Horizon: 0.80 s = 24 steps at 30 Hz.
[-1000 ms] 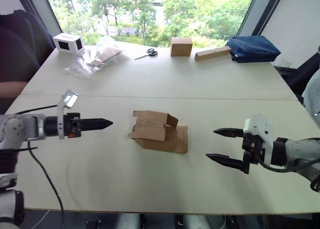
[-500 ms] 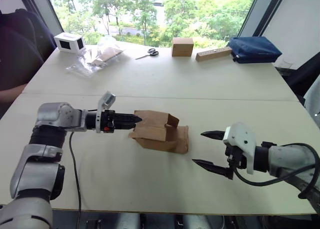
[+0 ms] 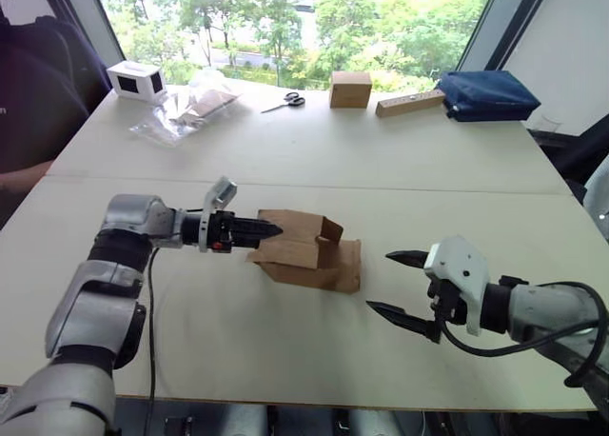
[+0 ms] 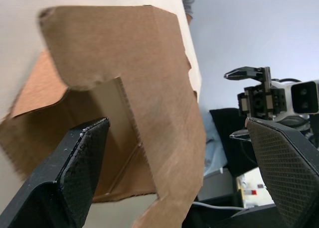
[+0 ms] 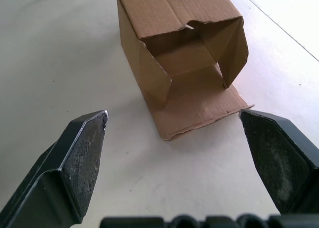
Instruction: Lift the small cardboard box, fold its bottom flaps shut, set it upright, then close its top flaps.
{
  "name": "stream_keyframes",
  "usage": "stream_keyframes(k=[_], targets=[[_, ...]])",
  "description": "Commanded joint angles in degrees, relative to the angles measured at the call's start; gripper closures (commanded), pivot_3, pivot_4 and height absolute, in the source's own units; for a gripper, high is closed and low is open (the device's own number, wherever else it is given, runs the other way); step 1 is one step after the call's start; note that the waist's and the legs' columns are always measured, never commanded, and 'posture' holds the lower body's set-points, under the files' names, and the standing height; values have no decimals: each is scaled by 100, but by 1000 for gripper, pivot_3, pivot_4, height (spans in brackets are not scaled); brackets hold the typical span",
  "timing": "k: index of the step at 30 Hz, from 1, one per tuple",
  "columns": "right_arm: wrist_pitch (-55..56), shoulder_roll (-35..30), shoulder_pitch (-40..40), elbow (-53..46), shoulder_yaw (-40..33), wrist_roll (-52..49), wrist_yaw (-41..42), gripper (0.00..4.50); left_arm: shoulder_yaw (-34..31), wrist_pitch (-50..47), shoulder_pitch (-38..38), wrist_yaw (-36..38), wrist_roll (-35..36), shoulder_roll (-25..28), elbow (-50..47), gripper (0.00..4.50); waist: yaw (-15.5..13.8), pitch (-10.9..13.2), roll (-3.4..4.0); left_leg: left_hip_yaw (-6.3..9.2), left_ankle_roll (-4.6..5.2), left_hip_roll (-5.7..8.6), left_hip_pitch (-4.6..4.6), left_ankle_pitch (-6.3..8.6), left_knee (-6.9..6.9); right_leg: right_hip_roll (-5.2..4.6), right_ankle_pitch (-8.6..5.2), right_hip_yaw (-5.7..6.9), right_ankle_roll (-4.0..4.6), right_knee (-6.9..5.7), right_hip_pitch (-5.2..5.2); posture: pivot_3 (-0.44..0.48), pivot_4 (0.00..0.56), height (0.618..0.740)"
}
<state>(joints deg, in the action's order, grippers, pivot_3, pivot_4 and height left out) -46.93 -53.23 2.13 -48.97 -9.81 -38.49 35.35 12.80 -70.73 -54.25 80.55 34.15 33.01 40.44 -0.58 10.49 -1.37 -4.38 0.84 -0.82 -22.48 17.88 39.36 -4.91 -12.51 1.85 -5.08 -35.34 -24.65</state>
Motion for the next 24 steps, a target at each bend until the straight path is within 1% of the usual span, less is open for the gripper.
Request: stream_keyframes(k=[1, 2, 3, 4, 5, 7, 8, 10, 19, 22, 24], targets=[[18, 29, -37, -199, -151, -25, -72, 0, 57, 142, -233, 273, -169, -58, 156, 709, -5, 0, 0, 0, 0, 0, 0, 0, 0, 0, 0, 0, 0, 0, 0, 0, 150, 740], [18, 30, -42, -194, -143, -17, -80, 0, 70, 176, -261, 323, -221, -87, 209, 1137, -10, 0, 0, 1, 0, 0, 0, 0, 0, 1, 0, 0, 1, 0, 0, 0, 150, 740], [24, 33, -39, -187, -135, -7, -85, 0, 84, 208, -286, 377, -269, -110, 251, 1401, -12, 0, 0, 1, 0, 1, 0, 0, 0, 0, -1, 0, 1, 0, 0, 0, 150, 740], [40, 42, -26, -176, -125, 9, -88, 0, 65, 227, -337, 405, -308, -156, 335, 1928, -13, 0, 0, 1, 0, 0, 0, 0, 1, 1, -1, 0, 1, 0, 0, 0, 150, 740], [60, 48, -11, -166, -114, 31, -90, 0, 60, 257, -367, 432, -350, -191, 389, 2312, -14, 0, 0, 1, 0, 0, -1, 0, 2, 1, 0, 0, 1, 0, 0, 0, 150, 740], [86, 73, 12, -153, -96, 63, -103, 0, 58, 296, -400, 490, -419, -261, 467, 3232, -17, 0, 0, 2, 2, 1, -4, 1, 5, 0, 0, 1, 1, 0, 0, 0, 150, 740], [98, 85, 21, -148, -91, 81, -113, 0, 63, 281, -404, 514, -434, -289, 445, 3570, -16, 0, 0, 2, 3, 1, -4, 2, 8, 0, 0, 1, 1, 0, 0, 0, 150, 740], [114, 100, 39, -140, -92, 106, -121, 0, 52, 256, -409, 551, -464, -329, 438, 4440, -14, 0, 0, 2, 7, 0, -6, 4, 13, 0, 0, 0, 0, -1, 0, 0, 150, 740], [162, 132, 130, -127, -92, 202, -108, 0, -33, 311, -362, 663, -569, -350, 470, 4440, -15, 0, 0, 4, 22, -3, -18, 13, 42, 1, 0, 1, 1, -10, 0, 0, 150, 740], [205, 138, 126, -83, -66, 257, -88, 0, -99, 426, -301, 663, -600, -330, 468, 3630, -14, 0, 0, 5, 28, -4, -23, 16, 50, 0, 0, 1, 1, -9, 0, 0, 150, 740], [232, 111, 134, -51, -67, 277, -32, 0, -169, 421, -363, 560, -647, -365, 610, 2864, -14, 0, 0, 5, 32, -4, -25, 19, 56, 0, -1, 1, 1, -10, 0, 0, 150, 740]])
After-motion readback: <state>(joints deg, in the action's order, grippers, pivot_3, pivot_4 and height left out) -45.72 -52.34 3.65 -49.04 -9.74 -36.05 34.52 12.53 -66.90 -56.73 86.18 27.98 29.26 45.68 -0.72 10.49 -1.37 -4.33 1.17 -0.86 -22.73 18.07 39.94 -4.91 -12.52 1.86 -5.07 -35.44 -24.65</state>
